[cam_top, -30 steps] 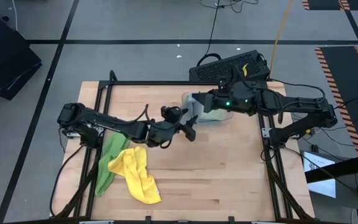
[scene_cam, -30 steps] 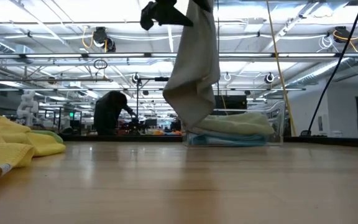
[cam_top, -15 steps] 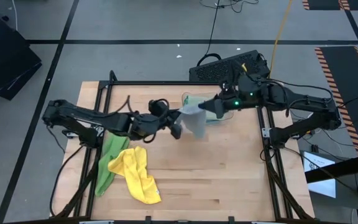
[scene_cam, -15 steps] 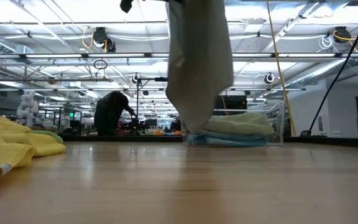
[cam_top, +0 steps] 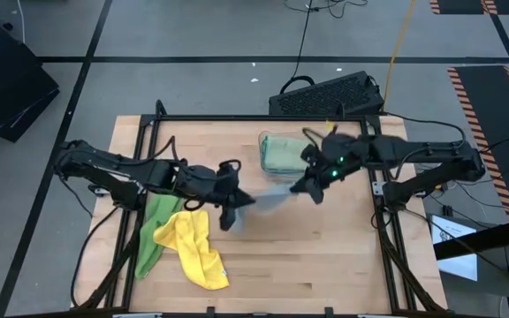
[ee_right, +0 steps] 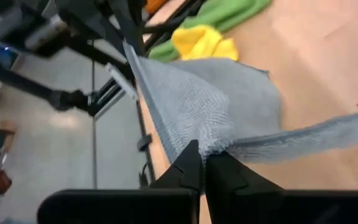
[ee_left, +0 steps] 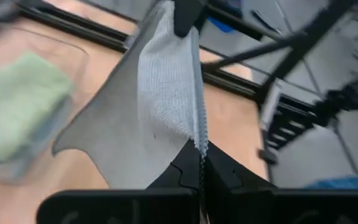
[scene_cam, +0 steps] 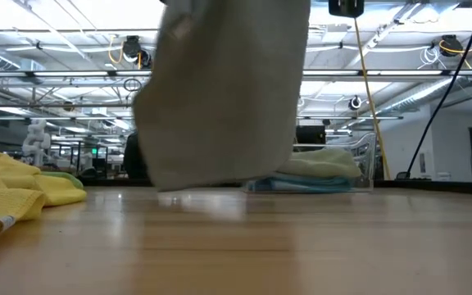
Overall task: Fold microfiber towels
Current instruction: Fold the gray towel
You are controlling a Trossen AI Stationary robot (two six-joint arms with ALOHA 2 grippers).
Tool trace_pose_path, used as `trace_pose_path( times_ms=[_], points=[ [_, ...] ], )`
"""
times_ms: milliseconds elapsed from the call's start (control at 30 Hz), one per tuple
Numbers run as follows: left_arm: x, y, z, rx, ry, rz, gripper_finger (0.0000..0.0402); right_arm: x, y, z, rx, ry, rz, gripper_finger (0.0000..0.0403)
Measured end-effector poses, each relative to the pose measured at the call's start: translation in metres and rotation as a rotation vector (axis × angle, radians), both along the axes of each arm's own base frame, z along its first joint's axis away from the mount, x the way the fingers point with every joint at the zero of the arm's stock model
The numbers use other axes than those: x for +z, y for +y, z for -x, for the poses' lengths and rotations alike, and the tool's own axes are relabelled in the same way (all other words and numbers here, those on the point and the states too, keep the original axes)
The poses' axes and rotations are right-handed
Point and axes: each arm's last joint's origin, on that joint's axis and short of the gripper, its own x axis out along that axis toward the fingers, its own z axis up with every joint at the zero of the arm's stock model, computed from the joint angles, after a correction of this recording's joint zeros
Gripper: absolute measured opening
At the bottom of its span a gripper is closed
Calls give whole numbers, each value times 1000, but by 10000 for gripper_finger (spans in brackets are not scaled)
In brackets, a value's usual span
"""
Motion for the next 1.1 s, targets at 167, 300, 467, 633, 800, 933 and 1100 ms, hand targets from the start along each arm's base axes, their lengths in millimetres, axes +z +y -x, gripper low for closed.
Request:
trace_pose_path(
  times_ms=[167,300,467,633,800,933,1100],
  points=[
    [-4,-16,6,-73,56,35,5,-22,23,-1,50,44,-49,24],
    [-11,-24,11,-93,126,38,5,-35,39,1,106,67,-48,61],
    [-21,-30,11,-102,204,25,5,-59,51,3,157,99,1,114],
    [-25,-30,8,-102,213,27,7,-63,66,-1,201,-82,163,170],
    [-27,-31,7,-108,224,25,3,-66,72,-12,57,-278,365,232],
    [-26,-34,7,-118,219,28,7,-78,67,-26,-2,-282,429,274],
    [-27,-43,11,-176,220,-14,4,-88,51,-53,24,-344,363,289]
  ],
)
